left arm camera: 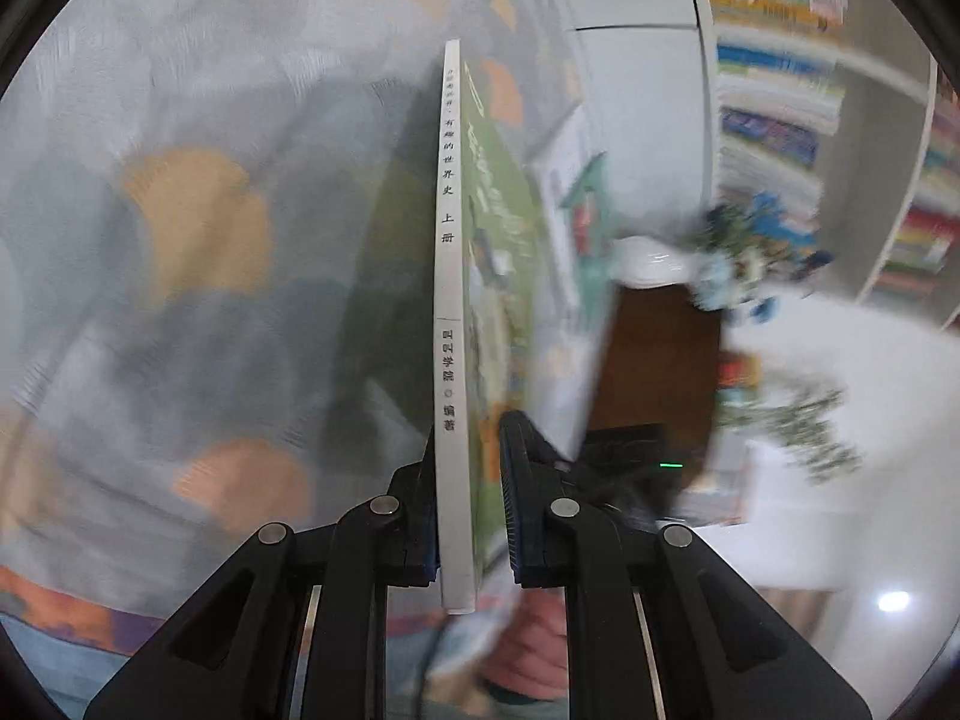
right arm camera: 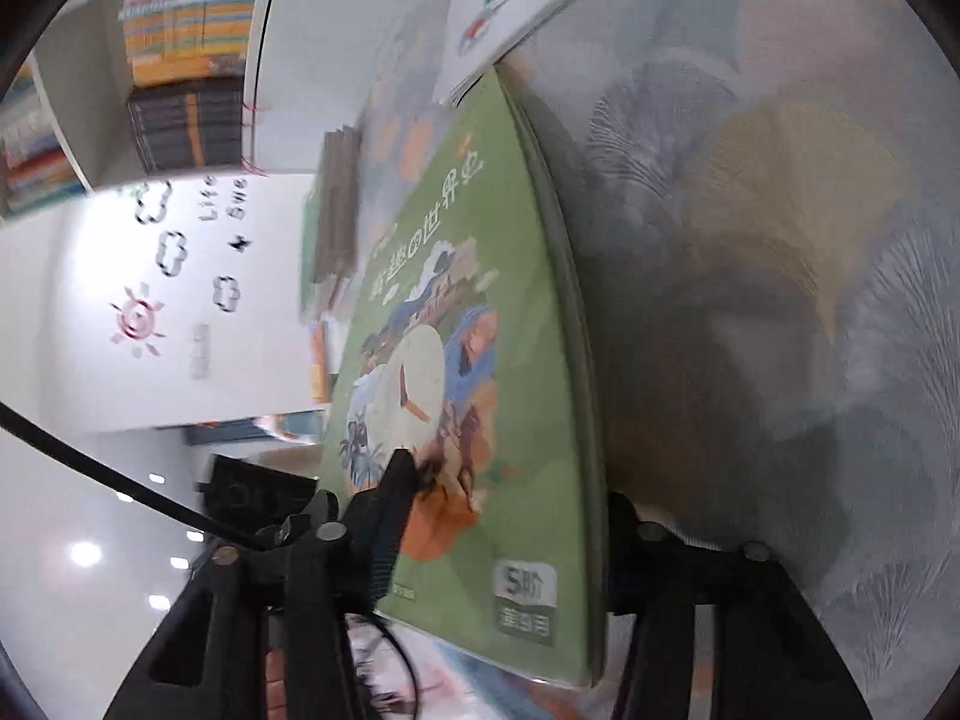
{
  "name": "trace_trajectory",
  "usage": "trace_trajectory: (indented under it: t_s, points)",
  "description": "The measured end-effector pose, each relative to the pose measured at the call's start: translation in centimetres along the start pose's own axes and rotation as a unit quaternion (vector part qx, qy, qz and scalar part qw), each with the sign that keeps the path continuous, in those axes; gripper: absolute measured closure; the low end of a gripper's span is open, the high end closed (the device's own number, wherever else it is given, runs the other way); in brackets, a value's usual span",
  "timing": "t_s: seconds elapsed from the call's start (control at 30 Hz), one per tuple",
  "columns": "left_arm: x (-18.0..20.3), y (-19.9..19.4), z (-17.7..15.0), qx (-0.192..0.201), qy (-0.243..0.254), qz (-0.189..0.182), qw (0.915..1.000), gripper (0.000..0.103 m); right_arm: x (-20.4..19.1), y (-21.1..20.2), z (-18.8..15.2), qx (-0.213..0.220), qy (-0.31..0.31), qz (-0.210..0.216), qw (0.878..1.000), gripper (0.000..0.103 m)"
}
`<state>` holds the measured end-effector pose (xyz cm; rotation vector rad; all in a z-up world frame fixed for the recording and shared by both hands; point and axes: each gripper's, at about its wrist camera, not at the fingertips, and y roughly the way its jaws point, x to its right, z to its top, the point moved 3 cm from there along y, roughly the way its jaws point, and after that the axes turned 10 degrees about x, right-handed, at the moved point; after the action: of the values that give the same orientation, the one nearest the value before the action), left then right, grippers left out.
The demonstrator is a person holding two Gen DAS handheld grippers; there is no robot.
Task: Organize books
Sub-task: 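Lift the world-history book with both grippers and turn it upright, then carry the world-history book onto the stacked books and lower it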
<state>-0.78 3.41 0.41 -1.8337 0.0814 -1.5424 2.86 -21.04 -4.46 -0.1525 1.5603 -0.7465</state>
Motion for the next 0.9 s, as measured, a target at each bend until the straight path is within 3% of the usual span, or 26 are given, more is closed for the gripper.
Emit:
trace_trajectory:
  t_s: [0.07, 0.1, 0.2, 0.33, 0.4, 0.57, 0.63, 0.8, 0.9]
  points:
    - [1.2, -0.2, -0.3, 0.011, 0.076, 0.061, 0.9951, 0.088, -1.2, -0.2, -0.6, 0.002, -0.055, -0.031, 0.998, 0.058]
    - [2.2, -0.2, -0.7, 0.018, 0.126, 0.093, 0.9875, 0.088, -2.1, 0.1, -0.9, 0.003, -0.083, -0.05, 0.995, 0.059]
    - [4.3, -0.8, -1.9, 0.034, 0.216, 0.139, 0.9657, 0.085, -4.9, 0.2, -2.7, 0.016, -0.176, -0.112, 0.978, 0.059]
    - [5.6, -2.9, -2.4, 0.041, 0.252, 0.123, 0.9589, 0.085, -7.2, -0.8, -4.0, 0.039, -0.222, -0.13, 0.966, 0.058]
    - [6.6, -4.5, -2.5, 0.051, 0.283, 0.119, 0.9504, 0.084, -8.7, -1.3, -4.7, 0.05, -0.249, -0.135, 0.958, 0.058]
    - [7.2, -8.0, -0.3, 0.058, 0.271, 0.092, 0.9563, 0.083, -14.2, -0.7, -5.9, 0.069, -0.319, -0.153, 0.933, 0.058]
    - [7.7, -9.8, 0.8, 0.072, 0.283, 0.084, 0.9526, 0.083, -16.4, 0.0, -6.0, 0.079, -0.332, -0.152, 0.928, 0.058]
    - [9.0, -14.2, 6.0, 0.1, 0.296, 0.054, 0.9483, 0.083, -22.2, 2.0, -5.2, 0.117, -0.345, -0.131, 0.922, 0.058]
    - [8.3, -16.1, 10.8, 0.121, 0.313, 0.066, 0.9396, 0.08, -25.8, 5.9, -3.7, 0.127, -0.347, -0.118, 0.922, 0.058]
